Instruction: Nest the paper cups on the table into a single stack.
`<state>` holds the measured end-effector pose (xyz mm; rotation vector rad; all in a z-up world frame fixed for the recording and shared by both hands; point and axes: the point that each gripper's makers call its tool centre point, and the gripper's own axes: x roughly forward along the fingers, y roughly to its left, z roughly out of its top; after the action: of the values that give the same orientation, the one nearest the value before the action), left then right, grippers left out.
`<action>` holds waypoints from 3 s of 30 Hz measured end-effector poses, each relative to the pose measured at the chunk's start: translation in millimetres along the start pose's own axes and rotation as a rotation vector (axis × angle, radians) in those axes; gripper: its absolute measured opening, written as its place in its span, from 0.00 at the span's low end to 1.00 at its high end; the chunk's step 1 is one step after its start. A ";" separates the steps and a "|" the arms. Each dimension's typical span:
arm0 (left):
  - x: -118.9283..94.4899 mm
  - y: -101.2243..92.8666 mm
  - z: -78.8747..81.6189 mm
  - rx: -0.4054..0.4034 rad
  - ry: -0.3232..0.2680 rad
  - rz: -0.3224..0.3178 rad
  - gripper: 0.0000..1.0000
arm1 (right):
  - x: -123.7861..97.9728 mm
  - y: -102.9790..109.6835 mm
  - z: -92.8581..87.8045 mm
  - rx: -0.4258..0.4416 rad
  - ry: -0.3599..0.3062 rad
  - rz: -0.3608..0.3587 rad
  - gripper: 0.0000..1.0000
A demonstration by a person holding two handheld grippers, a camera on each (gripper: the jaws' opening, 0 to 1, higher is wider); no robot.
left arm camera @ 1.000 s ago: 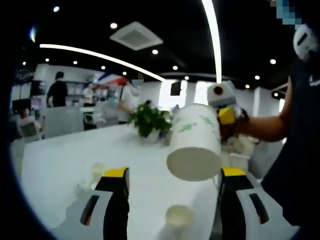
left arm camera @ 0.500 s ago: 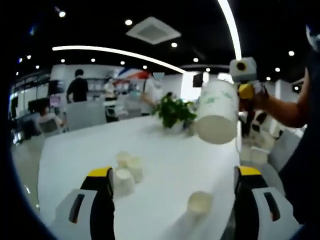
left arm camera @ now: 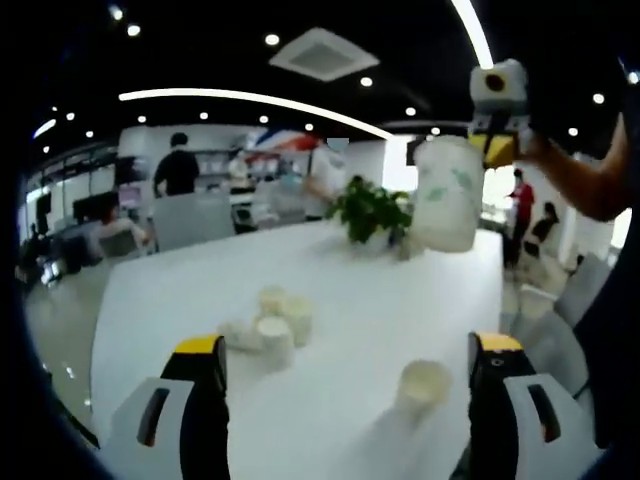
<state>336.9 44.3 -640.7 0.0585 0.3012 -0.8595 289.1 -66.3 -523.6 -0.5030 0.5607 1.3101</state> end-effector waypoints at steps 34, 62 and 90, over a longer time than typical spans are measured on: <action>-16.5 14.8 -22.9 -0.039 0.017 0.076 0.98 | 37.4 1.0 -24.7 -0.131 0.348 -0.050 0.00; -13.2 31.0 -50.4 -0.004 0.045 0.156 0.98 | 59.2 4.0 -63.1 -0.083 0.360 -0.081 0.00; -11.5 31.1 -59.1 -0.024 0.073 0.174 0.98 | 69.8 15.0 -84.1 -0.081 0.377 -0.089 0.00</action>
<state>339.3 83.2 -696.1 0.0925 0.3698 -0.6818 277.6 -64.6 -633.2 -0.8428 0.7890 1.1620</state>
